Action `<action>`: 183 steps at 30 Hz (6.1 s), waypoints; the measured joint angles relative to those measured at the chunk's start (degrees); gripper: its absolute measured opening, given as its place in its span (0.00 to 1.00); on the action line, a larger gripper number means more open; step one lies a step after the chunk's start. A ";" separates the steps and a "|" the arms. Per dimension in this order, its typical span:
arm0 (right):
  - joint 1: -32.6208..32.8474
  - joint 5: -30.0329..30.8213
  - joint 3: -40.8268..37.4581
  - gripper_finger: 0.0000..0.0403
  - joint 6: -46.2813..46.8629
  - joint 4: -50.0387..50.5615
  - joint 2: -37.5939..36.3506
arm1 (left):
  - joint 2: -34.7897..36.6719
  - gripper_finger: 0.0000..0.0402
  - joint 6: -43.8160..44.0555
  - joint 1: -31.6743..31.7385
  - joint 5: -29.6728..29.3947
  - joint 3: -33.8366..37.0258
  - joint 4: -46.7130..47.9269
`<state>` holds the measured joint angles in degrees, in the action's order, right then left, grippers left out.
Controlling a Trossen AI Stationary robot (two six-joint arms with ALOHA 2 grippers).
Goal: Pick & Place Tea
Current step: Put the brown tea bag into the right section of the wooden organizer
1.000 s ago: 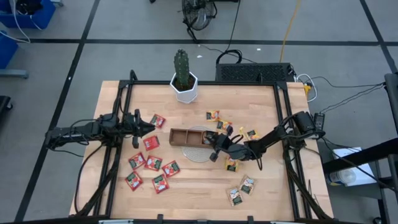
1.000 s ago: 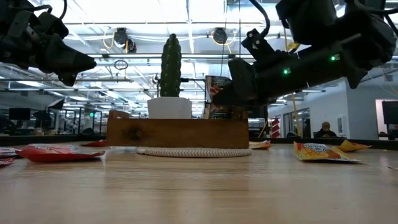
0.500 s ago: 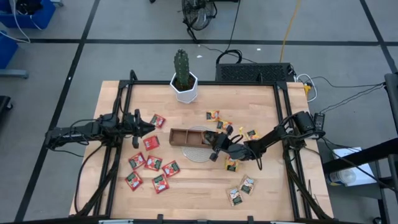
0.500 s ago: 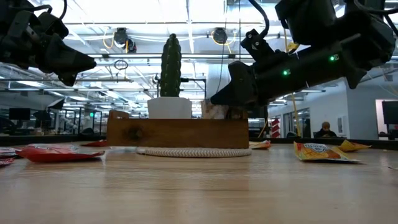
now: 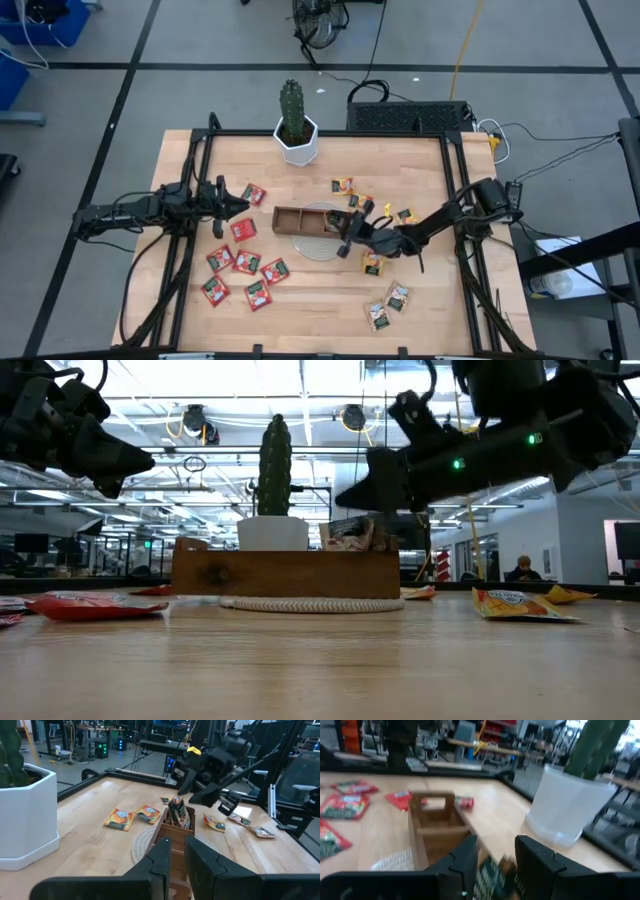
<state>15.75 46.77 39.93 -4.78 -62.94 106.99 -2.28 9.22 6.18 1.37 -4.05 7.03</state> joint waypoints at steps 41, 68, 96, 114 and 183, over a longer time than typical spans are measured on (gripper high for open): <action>-9.77 -34.91 36.75 0.00 5.96 91.95 -0.88 | -0.02 0.14 0.00 0.00 0.02 0.00 -0.02; -8.07 -27.59 34.46 0.00 5.15 90.09 4.41 | -0.02 0.14 0.00 0.00 0.00 0.00 -0.02; -4.61 -8.10 34.09 0.00 1.01 86.99 4.30 | 0.00 0.14 0.00 0.02 0.00 0.00 -0.01; -3.05 -7.86 34.26 0.00 0.83 86.59 4.17 | 0.00 0.14 0.01 0.02 0.00 0.00 0.00; 20.88 -51.71 10.18 0.56 88.73 84.33 -11.25 | 0.00 0.14 0.00 0.00 0.00 0.00 -0.83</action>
<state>36.63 -4.94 50.11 83.95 21.39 95.73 -2.29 9.21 6.17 1.37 -4.05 6.20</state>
